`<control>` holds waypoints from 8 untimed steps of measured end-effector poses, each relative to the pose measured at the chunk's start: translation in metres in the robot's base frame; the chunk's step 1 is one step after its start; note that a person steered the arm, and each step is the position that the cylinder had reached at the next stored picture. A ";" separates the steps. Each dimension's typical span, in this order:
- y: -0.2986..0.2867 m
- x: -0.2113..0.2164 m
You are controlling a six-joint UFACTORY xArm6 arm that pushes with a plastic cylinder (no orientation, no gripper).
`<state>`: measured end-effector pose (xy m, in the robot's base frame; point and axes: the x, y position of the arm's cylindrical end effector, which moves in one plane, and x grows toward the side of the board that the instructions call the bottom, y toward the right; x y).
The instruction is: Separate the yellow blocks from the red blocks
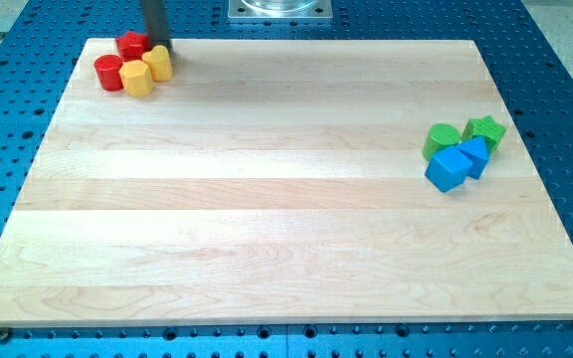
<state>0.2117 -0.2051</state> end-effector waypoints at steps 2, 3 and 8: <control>0.040 0.067; 0.074 0.096; -0.002 0.036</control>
